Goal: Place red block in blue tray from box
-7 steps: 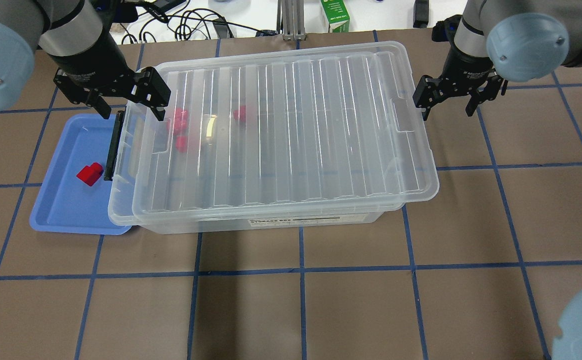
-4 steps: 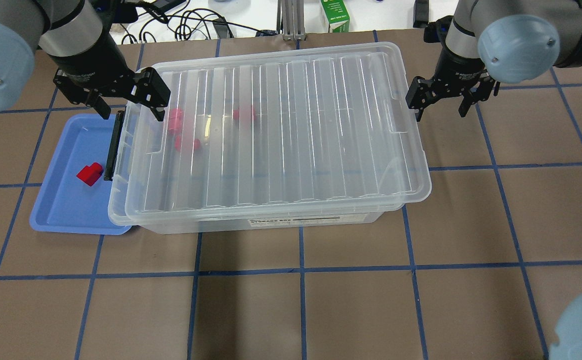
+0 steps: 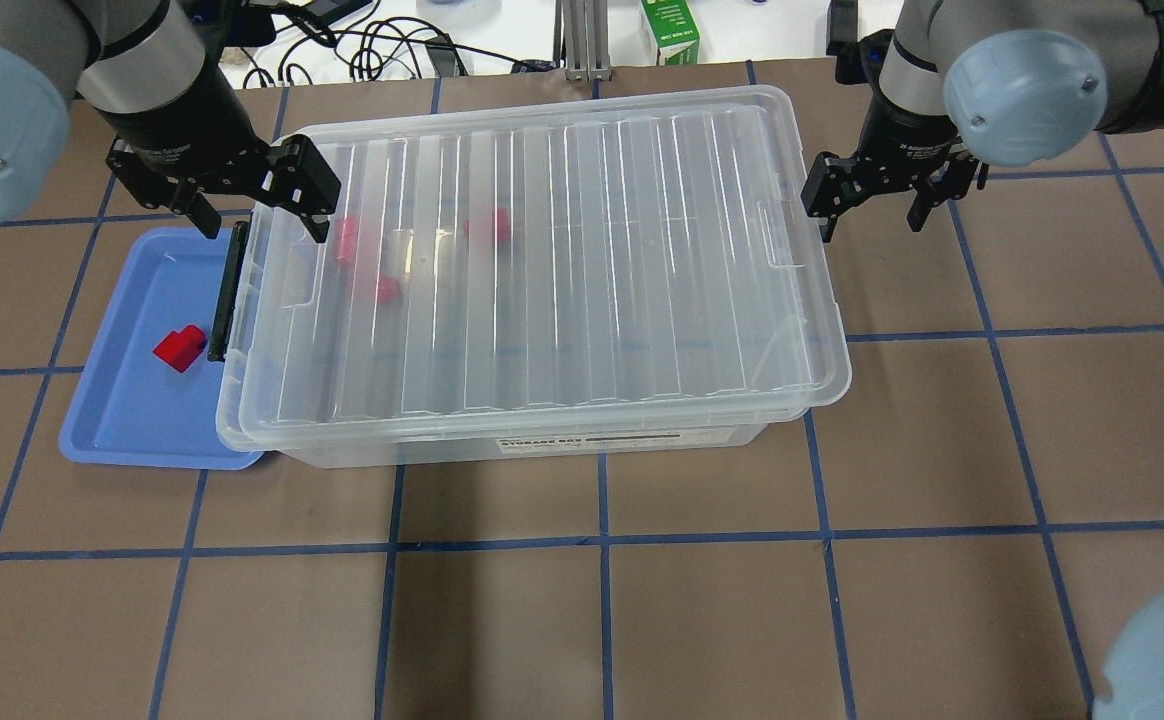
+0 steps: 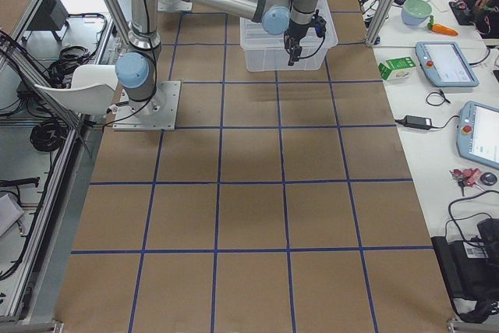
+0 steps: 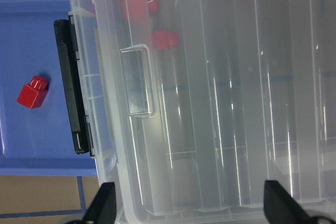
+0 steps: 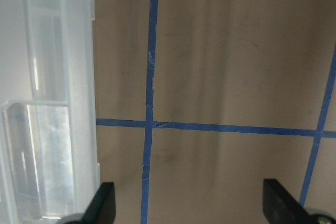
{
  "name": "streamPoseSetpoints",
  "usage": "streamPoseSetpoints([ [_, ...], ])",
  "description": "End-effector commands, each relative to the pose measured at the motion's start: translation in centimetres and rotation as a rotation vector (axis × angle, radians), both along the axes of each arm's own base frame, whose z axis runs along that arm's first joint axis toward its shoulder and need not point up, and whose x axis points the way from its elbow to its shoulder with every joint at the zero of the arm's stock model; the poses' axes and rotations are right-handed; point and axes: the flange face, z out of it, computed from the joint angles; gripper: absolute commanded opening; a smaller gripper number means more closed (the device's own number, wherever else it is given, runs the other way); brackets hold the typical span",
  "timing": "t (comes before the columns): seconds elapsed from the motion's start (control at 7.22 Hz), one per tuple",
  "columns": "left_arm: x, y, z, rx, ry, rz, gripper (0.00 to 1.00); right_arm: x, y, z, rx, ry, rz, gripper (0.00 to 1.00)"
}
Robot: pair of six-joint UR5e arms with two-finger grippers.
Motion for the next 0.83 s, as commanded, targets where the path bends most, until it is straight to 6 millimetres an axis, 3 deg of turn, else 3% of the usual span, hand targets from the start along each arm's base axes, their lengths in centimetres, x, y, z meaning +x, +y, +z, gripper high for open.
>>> streamPoseSetpoints([
  [0.0,0.1,0.0,0.0,0.000,-0.002,0.000,1.00,-0.1,-0.3,4.0,-0.063,0.012,-0.002,1.00],
  [0.28,0.1,0.0,0.1,-0.003,0.001,0.000,1.00,0.4,3.4,12.4,-0.114,0.014,-0.050,1.00],
  [0.42,0.0,0.0,0.2,-0.003,0.001,-0.002,1.00,1.8,5.5,13.9,-0.091,0.020,-0.120,1.00],
  [0.69,-0.1,0.1,0.2,-0.003,0.003,-0.002,1.00,4.4,8.1,15.0,-0.051,0.030,-0.119,1.00],
])
